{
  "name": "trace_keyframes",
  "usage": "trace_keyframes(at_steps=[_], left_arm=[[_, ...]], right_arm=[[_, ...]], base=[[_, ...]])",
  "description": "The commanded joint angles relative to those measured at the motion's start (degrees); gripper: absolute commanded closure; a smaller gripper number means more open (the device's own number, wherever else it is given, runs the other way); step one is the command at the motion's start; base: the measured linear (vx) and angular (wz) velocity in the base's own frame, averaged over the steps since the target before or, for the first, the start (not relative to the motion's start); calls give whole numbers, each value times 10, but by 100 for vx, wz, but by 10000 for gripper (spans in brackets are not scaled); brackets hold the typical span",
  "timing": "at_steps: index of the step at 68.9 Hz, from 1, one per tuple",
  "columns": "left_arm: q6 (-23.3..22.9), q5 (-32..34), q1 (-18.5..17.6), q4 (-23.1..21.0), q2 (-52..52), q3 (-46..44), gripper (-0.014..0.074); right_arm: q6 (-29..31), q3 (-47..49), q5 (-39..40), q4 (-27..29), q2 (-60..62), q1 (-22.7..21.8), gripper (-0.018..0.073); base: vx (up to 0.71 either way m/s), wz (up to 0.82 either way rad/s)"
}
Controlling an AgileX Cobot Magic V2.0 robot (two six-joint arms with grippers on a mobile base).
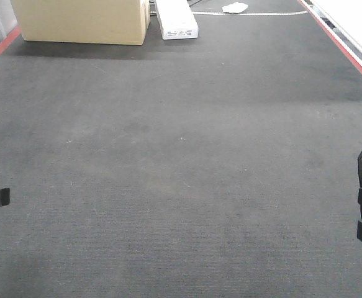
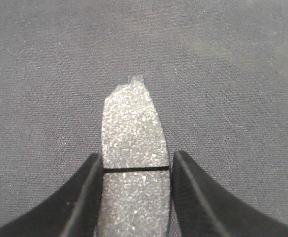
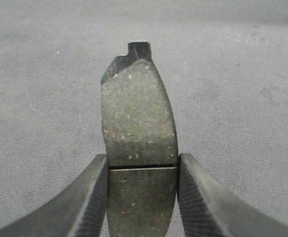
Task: Move and align brake pads A on conveyor
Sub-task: 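Position both held brake pads above the black conveyor belt, then lower the left gripper to the belt and open to release its pad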
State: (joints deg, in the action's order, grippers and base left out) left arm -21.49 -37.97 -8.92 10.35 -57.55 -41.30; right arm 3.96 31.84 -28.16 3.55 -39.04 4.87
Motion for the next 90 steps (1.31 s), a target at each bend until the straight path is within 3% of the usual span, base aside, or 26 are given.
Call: trace_keyframes(at_steps=[1, 36, 56, 68, 75, 90], left_arm=[[-1, 36, -4, 4, 11, -17, 503], [-1, 36, -4, 4, 11, -17, 503], [-1, 81, -4, 2, 11, -17, 503], [2, 90, -4, -39, 7, -17, 503], [34, 111, -30, -78, -10, -17, 496], [26, 163, -124, -120, -96, -41, 477]], right_arm=[[2, 18, 49, 0, 1, -3, 489], [2, 18, 49, 0, 1, -3, 489], [2, 18, 49, 0, 1, -3, 489], [2, 18, 49, 0, 1, -3, 489], [2, 18, 49, 0, 1, -3, 489], [2, 18, 49, 0, 1, -3, 489]], base=[[0, 0], [0, 0], [0, 0], [0, 0], [0, 0], [0, 0]])
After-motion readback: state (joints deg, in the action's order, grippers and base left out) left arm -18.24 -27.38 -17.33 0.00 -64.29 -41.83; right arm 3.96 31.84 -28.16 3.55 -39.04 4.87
